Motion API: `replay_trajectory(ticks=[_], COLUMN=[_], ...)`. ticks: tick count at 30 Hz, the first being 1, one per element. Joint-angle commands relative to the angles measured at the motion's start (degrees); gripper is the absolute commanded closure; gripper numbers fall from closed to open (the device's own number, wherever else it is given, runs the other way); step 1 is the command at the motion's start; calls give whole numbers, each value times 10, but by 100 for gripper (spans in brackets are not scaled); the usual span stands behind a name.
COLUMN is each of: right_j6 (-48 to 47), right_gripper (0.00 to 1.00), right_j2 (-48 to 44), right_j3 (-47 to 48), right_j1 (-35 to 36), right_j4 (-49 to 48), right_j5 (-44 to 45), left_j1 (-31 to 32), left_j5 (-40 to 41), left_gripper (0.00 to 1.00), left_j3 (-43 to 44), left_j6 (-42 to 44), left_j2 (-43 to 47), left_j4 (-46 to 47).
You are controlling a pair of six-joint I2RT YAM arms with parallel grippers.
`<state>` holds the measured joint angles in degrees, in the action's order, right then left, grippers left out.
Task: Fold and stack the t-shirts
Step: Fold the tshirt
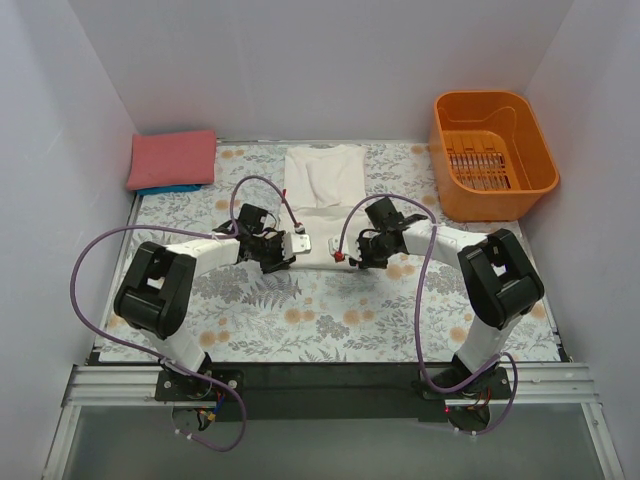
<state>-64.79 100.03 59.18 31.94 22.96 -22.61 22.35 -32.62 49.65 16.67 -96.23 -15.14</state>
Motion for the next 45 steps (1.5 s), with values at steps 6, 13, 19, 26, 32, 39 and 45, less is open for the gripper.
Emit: replay_trajectory(ticks=[6, 13, 19, 26, 32, 39, 45], right_j6=[55, 65, 36, 32, 20, 82, 49], right_gripper=[99, 99, 99, 99, 99, 99, 99], right_j2=[1, -29, -50, -129, -245, -341, -278], right_j3=[27, 153, 198, 140, 74, 96, 149], right_j1=[-20, -60, -66, -56, -17, 41, 37], right_j4=[23, 88, 114, 156, 262, 376, 387], right_j5=[37, -1, -2, -20, -52, -88, -69], left_j1=[-1, -27, -30, -13, 35, 67, 52], left_j5=[1, -24, -29, -60, -94, -156, -116], left_gripper=[100, 100, 100, 100, 100, 100, 100], left_j3=[24, 149, 212, 166, 87, 98, 156], left_j6=[10, 5, 17, 39, 29, 2, -20], left_j2=[23, 27, 31, 111, 246, 372, 326], left_j4=[-27, -96, -140, -211, -328, -477, -474])
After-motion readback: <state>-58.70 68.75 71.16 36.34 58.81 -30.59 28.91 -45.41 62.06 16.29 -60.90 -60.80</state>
